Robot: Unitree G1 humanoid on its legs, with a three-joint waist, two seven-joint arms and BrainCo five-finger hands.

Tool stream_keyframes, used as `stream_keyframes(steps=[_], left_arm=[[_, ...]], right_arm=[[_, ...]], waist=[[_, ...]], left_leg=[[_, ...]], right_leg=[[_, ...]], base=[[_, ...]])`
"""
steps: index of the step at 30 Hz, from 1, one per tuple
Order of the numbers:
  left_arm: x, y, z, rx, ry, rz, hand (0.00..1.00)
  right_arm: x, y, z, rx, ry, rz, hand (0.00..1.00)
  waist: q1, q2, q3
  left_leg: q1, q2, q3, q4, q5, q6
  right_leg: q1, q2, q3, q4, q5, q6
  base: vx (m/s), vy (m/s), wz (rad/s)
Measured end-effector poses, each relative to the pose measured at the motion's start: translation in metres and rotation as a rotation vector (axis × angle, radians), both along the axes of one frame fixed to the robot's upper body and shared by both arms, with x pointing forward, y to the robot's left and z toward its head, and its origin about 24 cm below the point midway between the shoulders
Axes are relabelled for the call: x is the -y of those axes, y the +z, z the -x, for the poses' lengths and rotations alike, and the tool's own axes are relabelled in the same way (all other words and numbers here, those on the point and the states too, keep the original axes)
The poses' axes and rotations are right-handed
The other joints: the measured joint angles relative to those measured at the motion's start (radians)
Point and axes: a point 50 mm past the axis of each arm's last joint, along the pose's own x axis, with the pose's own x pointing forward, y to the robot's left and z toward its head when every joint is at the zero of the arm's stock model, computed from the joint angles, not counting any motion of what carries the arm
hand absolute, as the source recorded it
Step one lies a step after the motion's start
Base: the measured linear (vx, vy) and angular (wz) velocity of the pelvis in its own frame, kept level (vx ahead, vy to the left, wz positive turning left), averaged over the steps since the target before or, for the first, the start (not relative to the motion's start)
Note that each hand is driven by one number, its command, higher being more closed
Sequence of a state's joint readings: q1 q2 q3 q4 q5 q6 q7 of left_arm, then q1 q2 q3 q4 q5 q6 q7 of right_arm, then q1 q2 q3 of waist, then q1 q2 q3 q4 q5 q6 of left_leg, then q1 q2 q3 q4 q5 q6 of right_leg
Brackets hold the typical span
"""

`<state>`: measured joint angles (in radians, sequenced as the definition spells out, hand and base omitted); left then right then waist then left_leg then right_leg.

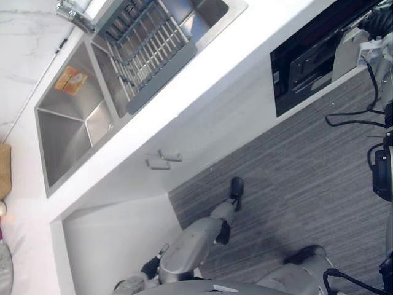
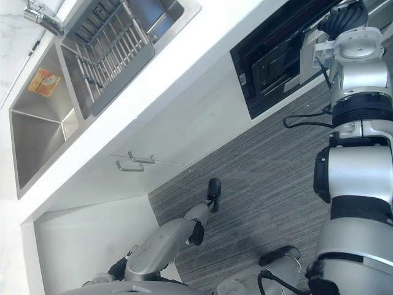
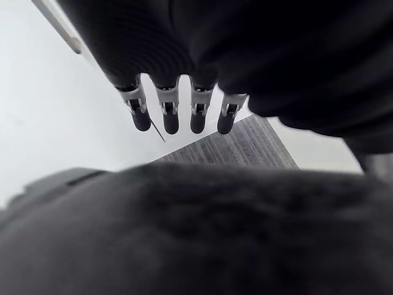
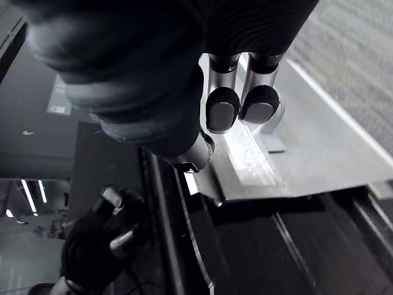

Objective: Walk over to the sink, pick up the cup, carry it to the dishwasher, place the cup inside the dishwasher, then close the dishwasher door

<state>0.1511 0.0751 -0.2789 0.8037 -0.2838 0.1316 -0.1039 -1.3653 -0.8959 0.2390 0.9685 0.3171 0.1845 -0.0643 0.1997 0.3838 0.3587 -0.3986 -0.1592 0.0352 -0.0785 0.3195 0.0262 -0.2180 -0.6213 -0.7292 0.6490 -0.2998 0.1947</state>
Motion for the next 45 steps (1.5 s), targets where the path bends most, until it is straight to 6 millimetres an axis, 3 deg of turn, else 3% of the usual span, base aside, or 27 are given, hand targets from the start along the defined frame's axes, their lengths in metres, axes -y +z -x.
stream_keyframes(steps=[4, 8, 10, 12, 15, 17, 18, 19, 20, 22, 24, 27, 30, 31, 32, 33, 34, 35, 37, 39, 41, 43, 44, 45], left_arm=[[0.002, 0.006, -0.009, 0.036, 0.018, 0.040, 0.00], [0.002, 0.001, 0.006, 0.034, 0.052, 0.068, 0.00], [-0.002, -0.004, 0.026, 0.077, 0.099, 0.045, 0.00], [-0.004, -0.005, 0.035, 0.097, 0.119, 0.033, 0.00], [-0.012, -0.002, 0.031, 0.141, 0.170, 0.014, 0.00], [-0.021, 0.001, 0.024, 0.177, 0.229, -0.013, 0.00], [-0.028, 0.003, 0.021, 0.195, 0.270, -0.024, 0.00], [-0.035, 0.004, 0.019, 0.204, 0.305, -0.042, 0.00], [-0.039, 0.004, 0.019, 0.205, 0.321, -0.052, 0.00], [-0.056, 0.005, 0.019, 0.208, 0.355, -0.096, 0.00], [-0.063, 0.006, 0.019, 0.210, 0.390, -0.110, 0.00], [-0.076, 0.007, 0.022, 0.213, 0.480, -0.143, 0.00], [-0.082, 0.005, 0.025, 0.193, 0.519, -0.166, 0.00], [-0.084, 0.005, 0.027, 0.180, 0.528, -0.176, 0.00], [-0.085, 0.004, 0.029, 0.168, 0.526, -0.192, 0.00], [-0.086, 0.003, 0.030, 0.154, 0.522, -0.207, 0.00], [-0.087, 0.003, 0.031, 0.142, 0.517, -0.221, 0.00], [-0.086, 0.002, 0.028, 0.131, 0.518, -0.228, 0.00], [-0.088, 0.004, 0.016, 0.134, 0.516, -0.241, 0.00], [-0.089, 0.006, 0.001, 0.145, 0.488, -0.254, 0.00], [-0.088, 0.006, -0.006, 0.143, 0.477, -0.259, 0.00], [-0.085, 0.006, -0.012, 0.144, 0.491, -0.246, 0.00], [-0.085, 0.006, -0.013, 0.146, 0.498, -0.244, 0.00], [-0.086, 0.007, -0.016, 0.151, 0.518, -0.232, 0.00]], right_arm=[[-0.007, 0.008, 0.000, 0.112, 0.114, -0.072, 0.00], [0.007, -0.005, 0.005, 0.182, 0.200, -0.263, 0.00], [0.028, -0.045, 0.010, 0.205, 0.247, -0.418, 0.00], [0.033, -0.079, 0.009, 0.195, 0.275, -0.535, 0.00], [0.033, -0.121, 0.013, 0.172, 0.308, -0.631, 0.00], [0.033, -0.146, 0.019, 0.177, 0.324, -0.701, 0.00], [0.033, -0.166, 0.025, 0.175, 0.324, -0.748, 0.00], [0.033, -0.194, 0.034, 0.149, 0.311, -0.796, 0.00], [0.031, -0.210, 0.038, 0.125, 0.297, -0.821, 0.00], [0.026, -0.287, 0.070, 0.002, 0.207, -0.951, 0.00], [0.016, -0.334, 0.095, -0.078, 0.148, -1.047, 0.00], [-0.014, -0.425, 0.171, -0.247, 0.000, -1.225, 0.00], [-0.043, -0.467, 0.224, -0.384, -0.100, -1.298, 0.00], [-0.052, -0.476, 0.237, -0.430, -0.118, -1.313, 0.00], [-0.065, -0.486, 0.251, -0.505, -0.136, -1.326, 0.00], [-0.072, -0.491, 0.260, -0.553, -0.137, -1.320, 0.00], [-0.077, -0.493, 0.264, -0.571, -0.134, -1.299, 0.00], [-0.083, -0.495, 0.265, -0.611, -0.108, -1.274, 0.00], [-0.095, -0.498, 0.268, -0.674, -0.072, -1.245, 0.00], [-0.104, -0.501, 0.273, -0.710, -0.060, -1.226, 0.00], [-0.103, -0.499, 0.273, -0.719, -0.054, -1.184, 0.00], [-0.105, -0.497, 0.274, -0.718, -0.040, -1.155, 0.00], [-0.107, -0.497, 0.275, -0.714, -0.038, -1.156, 0.00], [-0.114, -0.499, 0.281, -0.719, -0.043, -1.172, 0.00]], waist=[[0.003, 0.000, 0.000], [-0.008, -0.001, 0.001], [-0.008, -0.015, 0.012], [-0.015, -0.040, 0.032], [-0.053, -0.073, 0.057], [-0.078, -0.117, 0.089], [-0.094, -0.142, 0.108], [-0.109, -0.187, 0.137], [-0.117, -0.207, 0.148], [-0.134, -0.261, 0.156], [-0.147, -0.279, 0.156], [-0.171, -0.333, 0.128], [-0.183, -0.361, 0.097], [-0.190, -0.368, 0.082], [-0.201, -0.375, 0.059], [-0.201, -0.379, 0.043], [-0.201, -0.382, 0.026], [-0.201, -0.377, 0.013], [-0.221, -0.388, -0.013], [-0.228, -0.397, -0.023], [-0.235, -0.397, -0.025], [-0.250, -0.404, -0.034], [-0.246, -0.423, -0.049], [-0.242, -0.457, -0.071]], left_leg=[[0.004, -0.005, -0.009, 0.000, 0.005, -0.006], [0.005, -0.002, -0.027, 0.000, 0.004, -0.006], [0.019, 0.013, -0.036, -0.001, -0.010, 0.001], [0.036, 0.020, -0.037, -0.001, -0.014, 0.003], [0.061, 0.030, -0.021, -0.001, -0.017, 0.000], [0.073, 0.048, 0.006, -0.001, -0.023, -0.005], [0.079, 0.064, 0.019, -0.001, -0.032, -0.005], [0.094, 0.073, 0.026, -0.001, -0.042, -0.006], [0.100, 0.078, 0.028, -0.002, -0.049, -0.011], [0.114, 0.106, 0.056, -0.007, -0.067, -0.007], [0.140, 0.119, 0.078, -0.007, -0.079, -0.003], [0.201, 0.118, 0.091, -0.007, -0.125, 0.012], [0.242, 0.131, 0.113, -0.007, -0.162, 0.023], [0.257, 0.137, 0.124, -0.007, -0.175, 0.026], [0.282, 0.145, 0.134, -0.007, -0.206, 0.022], [0.301, 0.150, 0.141, -0.007, -0.235, 0.012], [0.322, 0.156, 0.141, -0.002, -0.236, 0.021], [0.342, 0.156, 0.111, -0.001, -0.199, 0.048], [0.350, 0.149, 0.050, -0.001, -0.198, 0.053], [0.364, 0.138, -0.014, -0.001, -0.199, 0.053], [0.380, 0.131, -0.057, -0.001, -0.212, 0.051], [0.383, 0.133, -0.099, -0.006, -0.237, 0.038], [0.381, 0.124, -0.088, -0.007, -0.244, 0.033], [0.371, 0.110, -0.034, 0.059, -0.260, 0.020]], right_leg=[[0.017, 0.004, -0.002, -0.007, -0.002, -0.001], [0.043, 0.024, -0.020, -0.032, -0.001, -0.002], [0.076, 0.053, -0.042, -0.059, 0.005, -0.009], [0.103, 0.068, -0.051, -0.083, 0.016, -0.008], [0.147, 0.094, -0.050, -0.120, 0.045, -0.007], [0.155, 0.114, -0.047, -0.135, 0.062, -0.028], [0.157, 0.128, -0.044, -0.142, 0.073, -0.044], [0.169, 0.140, -0.042, -0.154, 0.080, -0.053], [0.175, 0.144, -0.040, -0.157, 0.082, -0.056], [0.186, 0.177, -0.021, -0.181, 0.114, -0.097], [0.205, 0.189, -0.017, -0.190, 0.146, -0.116], [0.255, 0.192, 0.013, -0.202, 0.215, -0.112], [0.255, 0.189, 0.067, -0.149, 0.308, -0.131], [0.254, 0.186, 0.085, -0.122, 0.349, -0.139], [0.257, 0.186, 0.100, -0.098, 0.414, -0.181], [0.256, 0.189, 0.126, -0.087, 0.465, -0.196], [0.244, 0.206, 0.184, -0.044, 0.432, -0.172], [0.222, 0.259, 0.258, 0.006, 0.266, -0.126], [0.193, 0.370, 0.312, -0.023, 0.096, -0.100], [0.149, 0.460, 0.323, -0.112, 0.015, -0.122], [0.100, 0.499, 0.401, -0.178, 0.014, -0.134], [0.075, 0.535, 0.548, -0.288, 0.039, -0.129], [0.084, 0.527, 0.578, -0.347, 0.036, -0.123], [0.090, 0.486, 0.567, -0.379, 0.093, -0.122]], base=[[-0.03, -0.043, 0.16], [-0.04, -0.031, 0.10], [-0.02, -0.072, 0.13], [0.01, -0.079, -0.01], [0.03, -0.071, -0.05], [0.03, -0.059, -0.18], [0.02, -0.092, -0.30], [0.02, -0.098, -0.27], [0.02, -0.107, -0.20], [0.03, -0.085, -0.16], [0.06, -0.048, -0.15], [0.13, -0.028, -0.09], [0.17, 0.015, 0.09], [0.18, 0.032, 0.32], [0.21, 0.029, 0.31], [0.23, 0.024, 0.22], [0.22, -0.002, 0.11], [0.18, -0.035, 0.21], [0.14, -0.066, 0.56], [0.09, -0.092, 0.77], [0.09, -0.117, 0.75], [0.07, -0.167, 1.09], [0.13, -0.210, 1.17], [0.23, -0.225, 1.06]])
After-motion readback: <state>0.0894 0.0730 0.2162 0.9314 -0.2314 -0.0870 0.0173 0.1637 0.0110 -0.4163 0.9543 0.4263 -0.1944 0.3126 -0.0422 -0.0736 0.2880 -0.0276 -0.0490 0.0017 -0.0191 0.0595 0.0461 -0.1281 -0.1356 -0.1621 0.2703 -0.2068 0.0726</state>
